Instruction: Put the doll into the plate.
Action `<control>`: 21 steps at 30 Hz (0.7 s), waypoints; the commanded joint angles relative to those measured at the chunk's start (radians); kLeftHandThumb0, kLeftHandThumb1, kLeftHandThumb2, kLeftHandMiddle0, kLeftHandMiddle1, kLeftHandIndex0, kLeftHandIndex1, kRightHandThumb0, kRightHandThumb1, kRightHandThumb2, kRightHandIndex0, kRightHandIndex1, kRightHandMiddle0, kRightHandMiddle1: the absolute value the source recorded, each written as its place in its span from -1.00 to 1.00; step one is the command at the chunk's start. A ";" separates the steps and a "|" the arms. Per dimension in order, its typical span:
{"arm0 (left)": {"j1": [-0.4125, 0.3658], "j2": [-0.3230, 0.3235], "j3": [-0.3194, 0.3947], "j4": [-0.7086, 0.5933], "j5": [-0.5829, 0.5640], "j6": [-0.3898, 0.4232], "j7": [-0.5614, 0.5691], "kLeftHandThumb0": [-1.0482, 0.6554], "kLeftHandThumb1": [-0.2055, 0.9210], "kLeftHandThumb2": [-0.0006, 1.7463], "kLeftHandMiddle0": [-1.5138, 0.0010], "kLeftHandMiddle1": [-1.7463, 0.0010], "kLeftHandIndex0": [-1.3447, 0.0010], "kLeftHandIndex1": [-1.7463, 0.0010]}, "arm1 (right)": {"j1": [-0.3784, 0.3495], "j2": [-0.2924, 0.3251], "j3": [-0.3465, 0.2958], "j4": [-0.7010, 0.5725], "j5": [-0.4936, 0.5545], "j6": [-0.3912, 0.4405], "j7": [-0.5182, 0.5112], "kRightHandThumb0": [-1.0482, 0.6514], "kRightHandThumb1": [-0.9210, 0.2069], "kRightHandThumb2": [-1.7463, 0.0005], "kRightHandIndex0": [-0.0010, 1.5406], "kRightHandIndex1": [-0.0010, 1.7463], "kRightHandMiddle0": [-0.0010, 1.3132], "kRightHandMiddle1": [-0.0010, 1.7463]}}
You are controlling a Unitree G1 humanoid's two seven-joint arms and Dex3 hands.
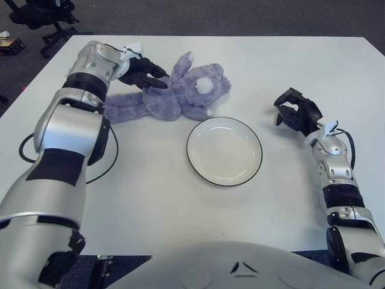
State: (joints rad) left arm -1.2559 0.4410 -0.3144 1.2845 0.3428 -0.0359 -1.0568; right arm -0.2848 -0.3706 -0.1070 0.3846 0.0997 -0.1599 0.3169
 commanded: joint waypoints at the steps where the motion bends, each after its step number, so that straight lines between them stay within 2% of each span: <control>1: 0.013 -0.006 -0.008 -0.004 0.013 0.010 -0.010 -0.65 1.00 -0.97 0.54 1.00 0.48 1.00 | 0.042 -0.003 0.019 0.036 -0.023 0.032 0.017 -0.18 -1.00 0.57 0.02 0.82 -0.46 0.82; 8: 0.020 -0.029 -0.037 -0.002 0.035 0.049 -0.029 -0.66 1.00 -0.95 0.57 1.00 0.49 1.00 | 0.042 -0.008 0.019 0.041 -0.025 0.027 0.019 -0.18 -1.00 0.57 0.02 0.82 -0.46 0.82; 19: 0.028 -0.032 -0.049 -0.012 0.039 0.066 -0.033 -0.66 1.00 -0.94 0.59 1.00 0.51 1.00 | 0.044 -0.008 0.021 0.038 -0.024 0.027 0.018 -0.18 -1.00 0.57 0.02 0.82 -0.46 0.81; 21: 0.049 -0.045 -0.072 -0.033 0.057 0.091 -0.021 -0.66 1.00 -0.94 0.59 1.00 0.51 1.00 | 0.045 -0.010 0.020 0.036 -0.023 0.026 0.020 -0.18 -1.00 0.57 0.02 0.82 -0.46 0.81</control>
State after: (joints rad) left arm -1.2548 0.4211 -0.3554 1.2566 0.3671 0.0233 -1.0732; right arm -0.2845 -0.3776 -0.1037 0.3893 0.0998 -0.1662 0.3210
